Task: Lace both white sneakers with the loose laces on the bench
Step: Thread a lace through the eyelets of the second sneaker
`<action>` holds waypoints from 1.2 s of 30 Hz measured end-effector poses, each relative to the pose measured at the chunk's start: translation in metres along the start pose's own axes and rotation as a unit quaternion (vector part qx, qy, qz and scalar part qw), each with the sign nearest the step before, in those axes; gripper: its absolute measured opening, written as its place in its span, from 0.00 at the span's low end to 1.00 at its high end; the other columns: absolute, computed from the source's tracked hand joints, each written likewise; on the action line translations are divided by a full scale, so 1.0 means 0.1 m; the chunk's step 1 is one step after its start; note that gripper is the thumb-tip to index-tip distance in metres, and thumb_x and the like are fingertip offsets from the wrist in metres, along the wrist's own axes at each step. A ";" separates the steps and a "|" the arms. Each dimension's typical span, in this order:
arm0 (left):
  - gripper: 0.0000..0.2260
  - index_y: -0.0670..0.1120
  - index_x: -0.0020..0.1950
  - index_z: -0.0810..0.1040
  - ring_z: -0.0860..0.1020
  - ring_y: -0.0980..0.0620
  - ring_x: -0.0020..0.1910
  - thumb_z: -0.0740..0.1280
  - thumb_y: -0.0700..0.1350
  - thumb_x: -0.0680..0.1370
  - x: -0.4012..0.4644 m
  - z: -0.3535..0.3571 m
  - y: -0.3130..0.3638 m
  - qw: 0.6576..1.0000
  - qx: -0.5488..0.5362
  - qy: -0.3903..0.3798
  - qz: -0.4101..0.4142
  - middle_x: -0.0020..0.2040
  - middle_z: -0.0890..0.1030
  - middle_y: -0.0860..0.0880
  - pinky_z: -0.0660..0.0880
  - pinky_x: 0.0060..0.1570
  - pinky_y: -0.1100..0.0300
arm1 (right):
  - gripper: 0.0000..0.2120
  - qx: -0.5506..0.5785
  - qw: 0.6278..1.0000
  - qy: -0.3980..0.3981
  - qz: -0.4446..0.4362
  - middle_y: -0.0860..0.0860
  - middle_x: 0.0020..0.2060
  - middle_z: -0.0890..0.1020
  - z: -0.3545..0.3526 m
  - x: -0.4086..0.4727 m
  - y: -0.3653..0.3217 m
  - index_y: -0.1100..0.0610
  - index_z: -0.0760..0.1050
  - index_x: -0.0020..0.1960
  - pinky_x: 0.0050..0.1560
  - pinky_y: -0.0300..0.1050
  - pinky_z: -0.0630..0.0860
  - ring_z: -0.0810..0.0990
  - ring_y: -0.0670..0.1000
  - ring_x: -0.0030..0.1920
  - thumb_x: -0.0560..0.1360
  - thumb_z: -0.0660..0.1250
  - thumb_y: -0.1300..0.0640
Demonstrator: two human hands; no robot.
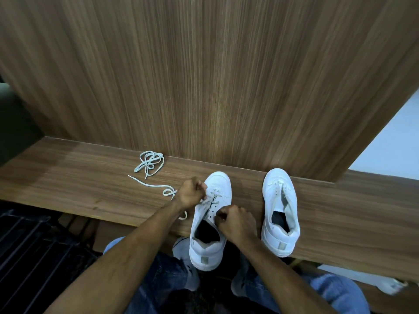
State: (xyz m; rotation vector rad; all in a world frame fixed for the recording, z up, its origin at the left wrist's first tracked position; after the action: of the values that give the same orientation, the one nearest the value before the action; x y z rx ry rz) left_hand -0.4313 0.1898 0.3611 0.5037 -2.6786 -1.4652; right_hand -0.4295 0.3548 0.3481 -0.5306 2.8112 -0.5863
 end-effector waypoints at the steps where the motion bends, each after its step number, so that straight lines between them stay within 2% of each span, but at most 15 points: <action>1: 0.12 0.45 0.40 0.72 0.77 0.61 0.25 0.60 0.30 0.78 0.02 -0.05 0.08 0.999 -0.042 0.010 0.007 0.33 0.77 0.47 0.75 0.32 0.64 | 0.12 0.011 1.000 -0.013 0.008 0.49 0.49 0.84 -0.03 0.01 0.01 0.46 0.82 0.52 0.50 0.46 0.77 0.82 0.57 0.52 0.72 0.65 0.47; 4: 0.12 0.46 0.41 0.74 0.75 0.64 0.26 0.61 0.30 0.78 0.07 -0.24 0.43 0.993 -0.096 0.023 0.063 0.32 0.77 0.47 0.73 0.34 0.68 | 0.09 0.139 0.988 -0.062 0.033 0.51 0.46 0.85 -0.16 0.10 0.01 0.53 0.83 0.49 0.45 0.42 0.76 0.82 0.52 0.45 0.73 0.67 0.52; 6: 0.11 0.46 0.42 0.75 0.76 0.63 0.28 0.63 0.31 0.78 0.08 -0.36 0.67 0.989 -0.091 0.023 0.110 0.32 0.77 0.48 0.74 0.37 0.67 | 0.09 0.314 0.944 -0.084 0.051 0.58 0.43 0.83 -0.31 0.17 -0.04 0.62 0.80 0.54 0.42 0.46 0.78 0.80 0.53 0.34 0.75 0.67 0.63; 8: 0.07 0.44 0.46 0.77 0.76 0.58 0.32 0.65 0.33 0.77 0.08 -0.42 0.89 0.986 -0.065 0.006 0.153 0.33 0.76 0.49 0.74 0.40 0.65 | 0.10 0.440 0.894 -0.072 0.042 0.59 0.39 0.82 -0.54 0.21 -0.12 0.60 0.75 0.57 0.35 0.46 0.76 0.80 0.54 0.29 0.75 0.66 0.67; 11: 0.04 0.41 0.50 0.80 0.76 0.53 0.35 0.68 0.36 0.76 0.06 -0.44 1.13 0.976 -0.027 -0.028 0.213 0.33 0.76 0.51 0.74 0.42 0.60 | 0.07 0.475 0.877 -0.070 -0.025 0.56 0.34 0.83 -0.83 0.25 -0.32 0.53 0.75 0.52 0.32 0.40 0.75 0.81 0.52 0.28 0.77 0.67 0.63; 14: 0.03 0.42 0.48 0.82 0.76 0.57 0.33 0.69 0.39 0.75 0.06 -0.42 1.15 0.976 0.006 -0.032 0.213 0.33 0.79 0.53 0.74 0.41 0.58 | 0.07 0.463 0.883 -0.070 -0.045 0.56 0.31 0.82 -0.95 0.29 -0.43 0.57 0.76 0.41 0.28 0.38 0.73 0.81 0.51 0.27 0.78 0.65 0.62; 19: 0.06 0.41 0.49 0.84 0.74 0.71 0.28 0.69 0.41 0.77 0.02 -0.44 0.77 0.981 0.110 -0.032 0.155 0.34 0.79 0.57 0.70 0.35 0.74 | 0.09 0.488 0.869 0.030 0.080 0.56 0.30 0.79 -0.91 0.27 0.02 0.59 0.73 0.40 0.26 0.37 0.72 0.79 0.50 0.23 0.79 0.62 0.61; 21: 0.06 0.42 0.46 0.85 0.80 0.65 0.38 0.70 0.44 0.77 0.05 -0.53 0.49 0.981 0.153 -0.019 0.119 0.40 0.84 0.53 0.78 0.44 0.63 | 0.07 0.511 0.846 0.070 0.139 0.56 0.30 0.79 -0.83 0.24 0.30 0.58 0.73 0.42 0.33 0.43 0.76 0.80 0.51 0.25 0.79 0.62 0.59; 23: 0.07 0.42 0.42 0.84 0.81 0.56 0.44 0.70 0.45 0.76 0.07 -0.61 0.26 0.982 0.171 -0.003 0.081 0.44 0.85 0.47 0.78 0.48 0.58 | 0.05 0.517 0.832 0.088 0.180 0.55 0.31 0.79 -0.74 0.22 0.50 0.58 0.72 0.45 0.35 0.46 0.78 0.80 0.52 0.24 0.80 0.62 0.59; 25: 0.05 0.44 0.42 0.84 0.80 0.56 0.45 0.70 0.44 0.76 0.05 -0.64 0.18 0.983 0.171 0.007 0.061 0.44 0.85 0.49 0.75 0.47 0.63 | 0.03 0.478 0.855 0.096 0.176 0.55 0.30 0.80 -0.67 0.22 0.55 0.59 0.72 0.50 0.33 0.47 0.77 0.78 0.52 0.24 0.79 0.61 0.61; 26: 0.05 0.45 0.43 0.84 0.80 0.57 0.44 0.70 0.44 0.76 0.03 -0.62 0.19 0.984 0.165 0.008 0.064 0.43 0.85 0.50 0.74 0.47 0.64 | 0.06 0.448 0.876 0.094 0.154 0.54 0.30 0.81 -0.65 0.22 0.51 0.58 0.72 0.54 0.32 0.48 0.76 0.77 0.52 0.24 0.78 0.61 0.63; 29: 0.05 0.45 0.44 0.84 0.78 0.64 0.39 0.69 0.43 0.77 -0.03 -0.46 0.36 0.986 0.136 -0.011 0.099 0.39 0.83 0.55 0.74 0.45 0.66 | 0.14 0.379 0.925 0.029 0.027 0.56 0.34 0.81 -0.57 0.21 0.12 0.52 0.70 0.60 0.25 0.43 0.73 0.75 0.50 0.25 0.77 0.64 0.64; 32: 0.05 0.47 0.46 0.85 0.75 0.71 0.36 0.70 0.44 0.77 -0.04 -0.26 0.51 0.983 0.121 -0.031 0.132 0.36 0.81 0.61 0.70 0.40 0.71 | 0.06 0.319 0.946 -0.034 -0.053 0.61 0.37 0.80 -0.52 0.14 -0.26 0.55 0.74 0.51 0.22 0.35 0.70 0.75 0.45 0.22 0.79 0.63 0.64; 34: 0.04 0.48 0.45 0.85 0.77 0.70 0.37 0.70 0.45 0.76 -0.05 -0.22 0.51 0.983 0.119 -0.031 0.133 0.37 0.81 0.61 0.71 0.40 0.70 | 0.11 0.261 0.963 -0.003 -0.062 0.57 0.34 0.81 -0.51 0.21 -0.23 0.52 0.74 0.41 0.25 0.35 0.71 0.78 0.45 0.23 0.80 0.61 0.60; 36: 0.05 0.48 0.43 0.85 0.80 0.64 0.39 0.71 0.47 0.76 -0.02 -0.27 0.41 0.989 0.099 -0.023 0.110 0.38 0.83 0.59 0.75 0.42 0.64 | 0.12 0.241 0.969 0.051 -0.023 0.50 0.31 0.81 -0.55 0.30 -0.04 0.49 0.74 0.38 0.32 0.43 0.76 0.81 0.51 0.28 0.79 0.59 0.56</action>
State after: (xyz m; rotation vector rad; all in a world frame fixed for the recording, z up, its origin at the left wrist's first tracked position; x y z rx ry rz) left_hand -0.4343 0.1888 0.4106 0.1746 -2.8227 -1.1770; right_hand -0.4709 0.3584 0.3945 -0.4747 2.6059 -1.2900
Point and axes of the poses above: each hand's wrist, its own x-axis towards the middle knuckle, its own z-axis out of the palm, y = z × x, the point moved 6 cm from there along x, towards the middle knuckle
